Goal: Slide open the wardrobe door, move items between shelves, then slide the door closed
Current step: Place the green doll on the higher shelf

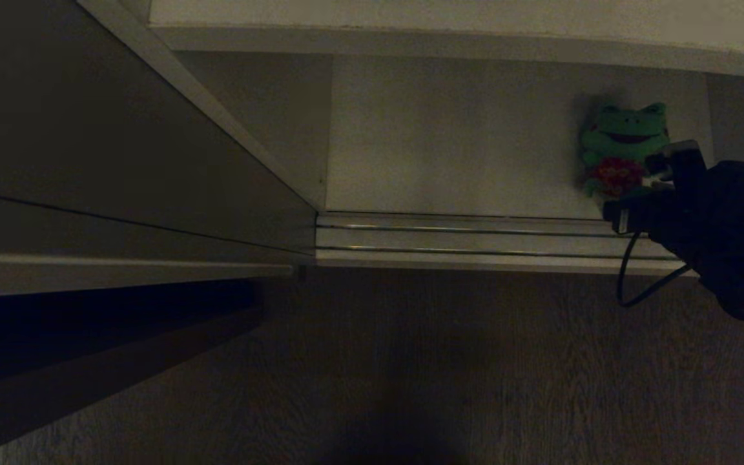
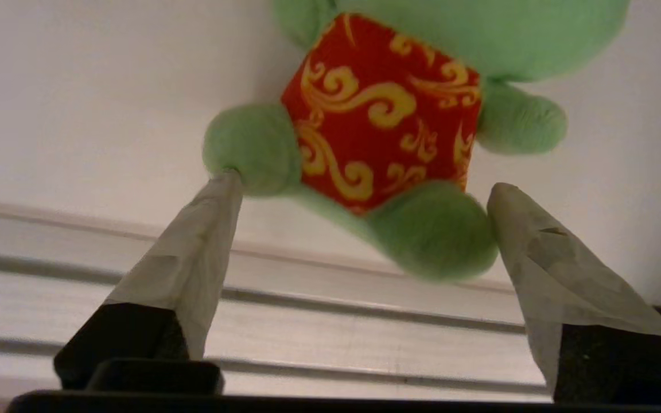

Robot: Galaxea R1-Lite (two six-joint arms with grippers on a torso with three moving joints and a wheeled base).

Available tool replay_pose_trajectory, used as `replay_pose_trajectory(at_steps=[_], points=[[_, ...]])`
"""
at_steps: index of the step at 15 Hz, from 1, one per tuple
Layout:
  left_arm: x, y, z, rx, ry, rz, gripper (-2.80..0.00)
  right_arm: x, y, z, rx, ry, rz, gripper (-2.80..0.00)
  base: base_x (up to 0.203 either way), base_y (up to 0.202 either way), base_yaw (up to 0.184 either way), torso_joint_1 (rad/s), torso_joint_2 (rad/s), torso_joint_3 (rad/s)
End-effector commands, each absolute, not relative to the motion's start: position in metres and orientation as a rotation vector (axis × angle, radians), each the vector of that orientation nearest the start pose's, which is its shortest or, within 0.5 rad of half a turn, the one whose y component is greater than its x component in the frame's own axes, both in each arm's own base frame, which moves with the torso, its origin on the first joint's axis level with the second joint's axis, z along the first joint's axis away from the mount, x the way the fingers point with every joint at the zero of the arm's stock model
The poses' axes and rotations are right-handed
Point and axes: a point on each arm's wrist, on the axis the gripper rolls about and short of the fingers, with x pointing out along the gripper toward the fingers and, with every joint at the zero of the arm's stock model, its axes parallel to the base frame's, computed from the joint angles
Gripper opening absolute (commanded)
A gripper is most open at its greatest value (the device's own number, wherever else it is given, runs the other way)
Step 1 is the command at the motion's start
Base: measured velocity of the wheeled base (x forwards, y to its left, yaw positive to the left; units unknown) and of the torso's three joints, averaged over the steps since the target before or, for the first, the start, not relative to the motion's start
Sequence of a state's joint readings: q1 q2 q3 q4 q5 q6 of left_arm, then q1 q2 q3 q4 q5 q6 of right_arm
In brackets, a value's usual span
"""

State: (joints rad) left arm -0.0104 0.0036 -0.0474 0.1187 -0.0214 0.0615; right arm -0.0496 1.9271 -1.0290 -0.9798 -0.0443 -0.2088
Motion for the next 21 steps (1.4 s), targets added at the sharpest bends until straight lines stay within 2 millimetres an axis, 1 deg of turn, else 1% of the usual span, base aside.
replay_pose_trajectory(at_steps=[1,4,7,10,13,14,16,19,21], points=[[-0.027,0.000,0.076,0.061,0.074,-0.034,-2.80,0.360,-0.019,0.216,-0.205,-0.110,-0.105,0.00,0.000,0.000,0.000,0.000,0.00,0.000],[-0.027,0.000,0.077,0.062,0.073,-0.034,-2.80,0.353,-0.020,0.222,-0.195,-0.105,-0.103,0.00,0.000,0.000,0.000,0.000,0.00,0.000],[-0.027,0.000,0.076,0.061,0.075,-0.035,-2.80,0.355,-0.020,0.221,-0.159,-0.087,-0.096,0.00,0.000,0.000,0.000,0.000,0.00,0.000],[-0.027,0.000,0.076,0.061,0.074,-0.034,-2.80,0.371,-0.022,0.210,-0.159,-0.068,-0.098,0.00,0.000,0.000,0.000,0.000,0.00,0.000],[-0.027,0.000,0.076,0.061,0.076,-0.035,-2.80,0.391,-0.033,0.194,-0.165,-0.044,-0.127,0.00,0.000,0.000,0.000,0.000,0.00,0.000],[-0.027,0.000,0.076,0.061,0.074,-0.034,-2.80,0.396,-0.039,0.192,-0.164,-0.044,-0.142,0.00,0.000,0.000,0.000,0.000,0.00,0.000],[-0.027,0.000,0.076,0.061,0.075,-0.035,-2.80,0.405,-0.044,0.191,-0.160,-0.054,-0.156,0.00,0.000,0.000,0.000,0.000,0.00,0.000],[-0.027,0.000,0.076,0.061,0.074,-0.034,-2.80,0.420,-0.045,0.186,-0.160,-0.053,-0.155,0.00,0.000,0.000,0.000,0.000,0.00,0.000],[-0.027,0.000,0.076,0.061,0.074,-0.034,-2.80,0.423,-0.046,0.189,-0.160,-0.069,-0.158,0.00,0.000,0.000,0.000,0.000,0.00,0.000]])
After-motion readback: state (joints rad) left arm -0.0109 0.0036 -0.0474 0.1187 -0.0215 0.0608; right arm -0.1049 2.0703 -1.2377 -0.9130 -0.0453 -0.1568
